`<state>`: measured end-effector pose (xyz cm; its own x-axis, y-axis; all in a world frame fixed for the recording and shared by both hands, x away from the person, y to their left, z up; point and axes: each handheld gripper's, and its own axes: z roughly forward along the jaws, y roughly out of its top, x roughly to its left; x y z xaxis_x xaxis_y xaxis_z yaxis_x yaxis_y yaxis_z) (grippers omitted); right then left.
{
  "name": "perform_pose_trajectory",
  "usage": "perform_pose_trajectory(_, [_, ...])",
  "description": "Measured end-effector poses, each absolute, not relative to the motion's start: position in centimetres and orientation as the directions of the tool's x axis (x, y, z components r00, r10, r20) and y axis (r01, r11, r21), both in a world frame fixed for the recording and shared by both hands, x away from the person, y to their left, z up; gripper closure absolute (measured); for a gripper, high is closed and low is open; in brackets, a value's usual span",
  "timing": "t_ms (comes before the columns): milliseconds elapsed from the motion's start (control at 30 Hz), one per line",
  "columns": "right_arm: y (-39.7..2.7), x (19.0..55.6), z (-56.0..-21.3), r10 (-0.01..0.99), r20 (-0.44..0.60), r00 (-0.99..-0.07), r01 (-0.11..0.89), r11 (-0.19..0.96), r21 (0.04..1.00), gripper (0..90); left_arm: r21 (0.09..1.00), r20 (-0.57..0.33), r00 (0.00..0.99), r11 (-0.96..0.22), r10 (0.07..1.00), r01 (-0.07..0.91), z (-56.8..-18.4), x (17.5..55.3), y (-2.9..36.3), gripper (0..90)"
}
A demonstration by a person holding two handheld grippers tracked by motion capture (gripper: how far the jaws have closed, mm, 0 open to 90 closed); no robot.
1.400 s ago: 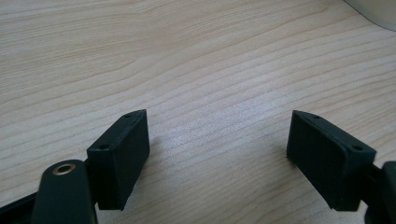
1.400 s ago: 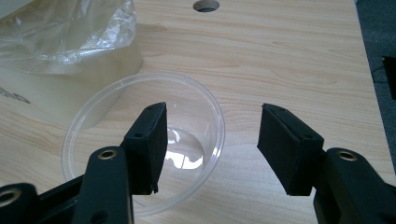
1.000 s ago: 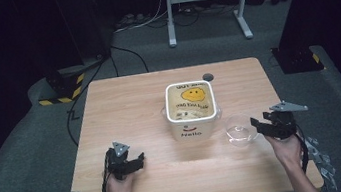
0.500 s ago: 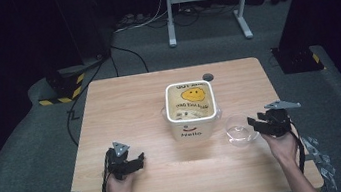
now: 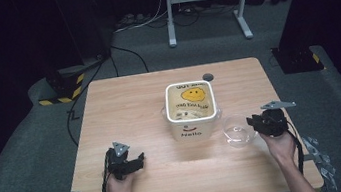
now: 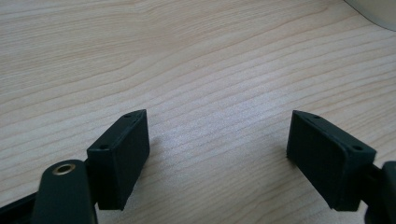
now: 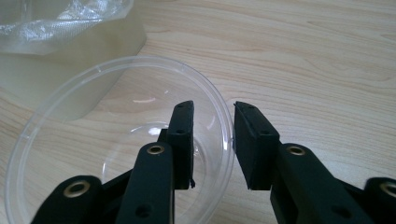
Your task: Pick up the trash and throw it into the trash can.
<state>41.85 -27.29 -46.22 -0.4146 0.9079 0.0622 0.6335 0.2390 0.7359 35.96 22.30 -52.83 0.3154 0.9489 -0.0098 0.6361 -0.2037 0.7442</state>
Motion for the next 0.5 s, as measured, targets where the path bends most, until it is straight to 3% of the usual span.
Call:
perform_pose_trajectory(367, [-27.58,41.54,-46.89,0.899,0.063,-0.434,0.631,0.253,0.733,83.0,0.744,-0.010,0.315,-0.204,0.949,0.636,-52.82,35.96,22.30,21.3])
perform_pose_trajectory(500, [-27.61,41.44,-46.96,0.898,0.066,-0.436,0.624,0.249,0.741,83.5,0.744,-0.009,0.316,-0.204,0.949,0.636,-52.82,35.96,22.30,21.2])
